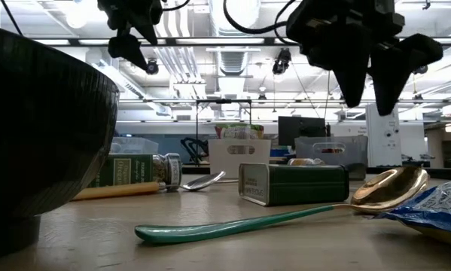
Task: Pick & Place Food Item
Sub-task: Put the orange spoon into the black bin
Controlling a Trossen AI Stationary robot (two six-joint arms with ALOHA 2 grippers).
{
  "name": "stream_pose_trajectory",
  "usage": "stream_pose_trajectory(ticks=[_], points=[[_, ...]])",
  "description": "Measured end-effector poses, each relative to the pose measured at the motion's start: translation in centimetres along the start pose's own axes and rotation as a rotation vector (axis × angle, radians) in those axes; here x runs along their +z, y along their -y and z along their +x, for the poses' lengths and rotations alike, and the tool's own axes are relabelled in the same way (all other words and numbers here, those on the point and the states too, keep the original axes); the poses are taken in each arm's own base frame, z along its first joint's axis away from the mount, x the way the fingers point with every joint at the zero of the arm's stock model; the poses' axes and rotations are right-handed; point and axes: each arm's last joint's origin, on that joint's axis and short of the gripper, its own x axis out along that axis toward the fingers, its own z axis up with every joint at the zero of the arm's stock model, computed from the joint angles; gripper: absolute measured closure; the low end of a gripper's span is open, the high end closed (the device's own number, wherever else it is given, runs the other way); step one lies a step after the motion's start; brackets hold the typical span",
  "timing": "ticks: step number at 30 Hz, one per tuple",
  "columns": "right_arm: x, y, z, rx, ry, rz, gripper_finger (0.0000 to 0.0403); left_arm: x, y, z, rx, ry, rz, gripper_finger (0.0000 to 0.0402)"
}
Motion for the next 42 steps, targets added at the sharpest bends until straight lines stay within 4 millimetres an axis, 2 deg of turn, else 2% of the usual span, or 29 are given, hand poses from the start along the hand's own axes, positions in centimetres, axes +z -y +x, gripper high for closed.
stream_pose_trajectory(ticks=[9,13,16,21,27,39,42], points=[[-0.5,-1.0,1.8,0.000,-0.024,-0.008,0.0172,0.0,0.0,0.0,0.000,0.000,0.026,0.0014],[-0.3,-2.3,2.6,0.095,-0.014,-0.154,0.0172,0.0,0.0,0.0,0.000,0.000,0.028,0.0014],[-0.2,-3.2,3.1,0.163,-0.014,-0.187,0.0172,0.0,0.0,0.0,0.000,-0.001,0.035,0.0014],[-0.2,-2.5,3.4,0.071,-0.008,-0.084,0.0172,0.0,0.0,0.0,0.001,-0.005,0.035,0.0014],[-0.2,-2.2,3.5,0.044,-0.009,-0.092,0.0172,0.0,0.0,0.0,0.001,-0.004,0.048,0.0014],[1.0,-1.0,6.5,-0.046,-0.014,-0.072,0.0173,0.0,0.0,0.0,0.001,-0.004,0.053,0.0014],[1.4,-0.5,6.9,-0.054,-0.011,-0.066,0.0188,0.0,0.0,0.0,0.001,-0.005,0.053,0.0014]])
